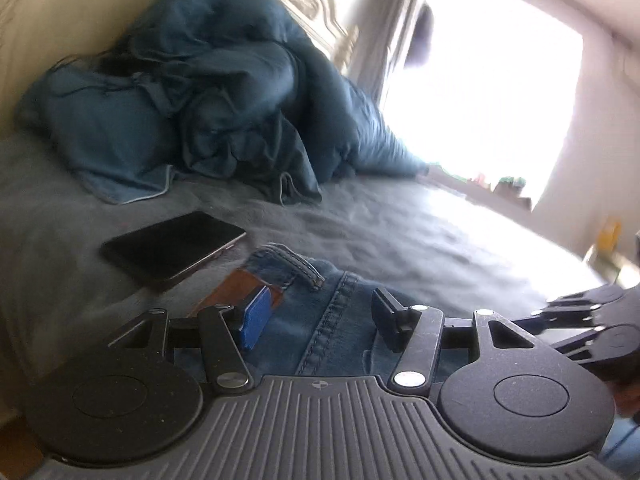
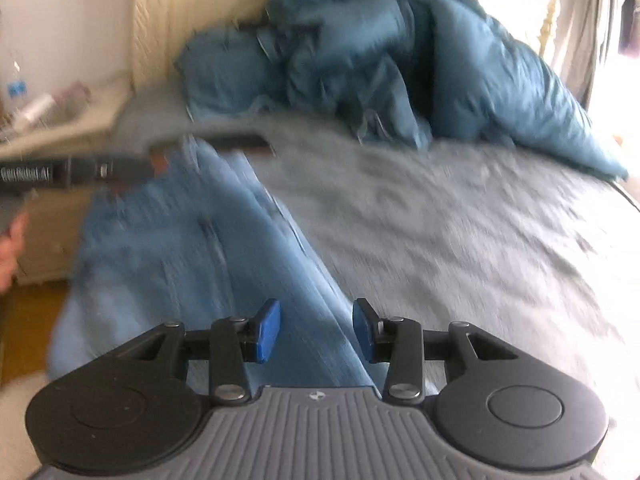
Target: Fold clothes
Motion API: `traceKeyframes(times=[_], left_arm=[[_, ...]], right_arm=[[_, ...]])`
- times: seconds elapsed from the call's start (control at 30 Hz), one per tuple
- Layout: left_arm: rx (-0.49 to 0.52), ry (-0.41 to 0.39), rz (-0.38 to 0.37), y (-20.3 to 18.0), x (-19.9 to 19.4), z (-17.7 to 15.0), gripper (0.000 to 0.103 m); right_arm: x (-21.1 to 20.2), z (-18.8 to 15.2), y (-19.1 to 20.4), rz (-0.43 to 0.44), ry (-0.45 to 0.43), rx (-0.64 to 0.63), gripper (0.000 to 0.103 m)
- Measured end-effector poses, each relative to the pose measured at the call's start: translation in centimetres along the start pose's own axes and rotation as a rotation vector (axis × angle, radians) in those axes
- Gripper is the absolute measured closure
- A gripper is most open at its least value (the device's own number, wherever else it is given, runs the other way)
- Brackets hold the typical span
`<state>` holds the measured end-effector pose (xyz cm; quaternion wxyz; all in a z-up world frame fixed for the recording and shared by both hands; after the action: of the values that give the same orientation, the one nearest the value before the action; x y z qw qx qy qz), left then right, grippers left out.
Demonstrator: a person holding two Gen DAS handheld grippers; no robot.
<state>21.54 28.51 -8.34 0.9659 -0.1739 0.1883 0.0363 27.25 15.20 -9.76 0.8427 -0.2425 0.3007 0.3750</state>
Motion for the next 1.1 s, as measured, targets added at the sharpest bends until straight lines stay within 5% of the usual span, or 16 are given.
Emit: traceKeyframes(times=[0.13, 0.27, 0.5, 0.63, 0.8, 0.9, 1.1], left_arm=[[0.077, 0.043, 0.081, -0.3, 2.5, -0.5, 0.047], [0.061, 0.044, 0.099, 0.2, 3.1, -0.9, 0.046], [0.068, 0.007, 0.139, 0.6, 3.6, 0.2, 0.046], [0.053, -0.002, 0.155, 1.3, 4.7, 0.3, 0.045], [0.017, -0.009, 0.126, 1.8, 4.6, 0.2, 0.045], [0.007, -0.035, 0.104, 2.1, 3.8, 0.5, 0.045], [-0.031, -0.073, 0.081, 2.7, 1.8, 0.9, 0.045]], right_arm=[[0.0, -1.4, -0.7, 0.02, 0.006, 0.053, 0.069], [0.1, -1.8, -0.3, -0.045, 0.008, 0.011, 0.101], [-2.1, 0.5, -0.4, -0.183, -0.097, -0.02, 0.102], [0.2, -0.4, -0.9, -0.193, -0.041, -0.024, 0.102], [2.0, -1.5, -1.3, -0.18, 0.001, -0.012, 0.096], [0.1, 0.1, -1.4, -0.163, -0.041, 0.007, 0.069], [-0.7, 5.9, 0.3, 0.048, -0.171, 0.071, 0.055]])
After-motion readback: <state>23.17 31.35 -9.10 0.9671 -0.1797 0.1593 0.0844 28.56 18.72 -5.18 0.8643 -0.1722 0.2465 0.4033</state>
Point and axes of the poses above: each gripper's, at about its wrist camera, not at the fingertips, and x roughly the way its jaws point, y to its left, z to its top, the point moved 7 cm from there along x, roughly the way its jaws point, and after that the axes turned 4 degrees about -x, right-handed, at the moved point
